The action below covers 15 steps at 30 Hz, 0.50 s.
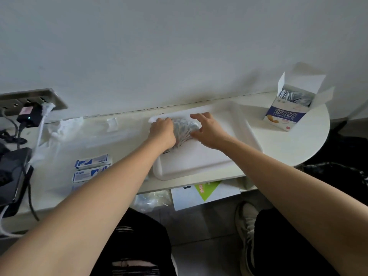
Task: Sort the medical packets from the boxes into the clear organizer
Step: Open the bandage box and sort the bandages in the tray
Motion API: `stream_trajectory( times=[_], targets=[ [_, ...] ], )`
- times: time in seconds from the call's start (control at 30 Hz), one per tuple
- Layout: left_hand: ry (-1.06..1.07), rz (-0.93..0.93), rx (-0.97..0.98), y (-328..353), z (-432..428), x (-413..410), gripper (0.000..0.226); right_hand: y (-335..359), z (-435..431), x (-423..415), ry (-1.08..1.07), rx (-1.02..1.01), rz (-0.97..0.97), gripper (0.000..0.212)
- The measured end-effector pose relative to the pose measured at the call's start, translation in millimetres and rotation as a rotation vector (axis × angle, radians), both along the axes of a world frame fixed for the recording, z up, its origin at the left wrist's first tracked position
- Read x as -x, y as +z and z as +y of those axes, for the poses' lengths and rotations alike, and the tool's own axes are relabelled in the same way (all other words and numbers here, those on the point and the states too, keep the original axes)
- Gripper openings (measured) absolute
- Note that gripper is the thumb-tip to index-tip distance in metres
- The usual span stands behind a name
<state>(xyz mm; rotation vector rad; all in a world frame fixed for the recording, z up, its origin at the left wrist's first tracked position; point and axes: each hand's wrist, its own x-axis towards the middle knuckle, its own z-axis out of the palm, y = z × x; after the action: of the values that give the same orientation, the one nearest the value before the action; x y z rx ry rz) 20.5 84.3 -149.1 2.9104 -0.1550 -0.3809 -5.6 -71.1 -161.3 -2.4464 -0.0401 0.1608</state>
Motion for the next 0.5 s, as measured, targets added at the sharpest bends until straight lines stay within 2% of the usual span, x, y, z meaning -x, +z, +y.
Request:
stream_trajectory(
  times=[0.07, 0.2, 0.3, 0.4, 0.5],
  targets=[
    [0.0, -0.013, 0.103, -1.8, -2.8, 3.0, 0.058, -0.9, 2.8, -1.7, 0.012, 0.026, 0.051, 0.06],
    [-0.058, -0.018, 0.343, -0.3, -12.3, 10.2, 0.076, -3.2, -10.1, -2.9, -0.05, 0.072, 0.053, 0.05],
    [-0.074, -0.035, 0.434, 1.4, -17.2, 14.4, 0.08, -0.9, -25.1, -1.6, -0.108, 0.112, 0.039, 0.046],
    [-0.016, -0.104, 0.37, 0.2, -14.7, 18.0, 0.081, 1.9, -23.9, 2.8, -0.075, 0.051, -0.089, 0.044],
    [0.065, -0.098, 0.224, -4.1, -11.3, 19.8, 0.073, -0.5, -10.9, 6.9, 0.133, 0.039, -0.162, 0.041]
  ],
)
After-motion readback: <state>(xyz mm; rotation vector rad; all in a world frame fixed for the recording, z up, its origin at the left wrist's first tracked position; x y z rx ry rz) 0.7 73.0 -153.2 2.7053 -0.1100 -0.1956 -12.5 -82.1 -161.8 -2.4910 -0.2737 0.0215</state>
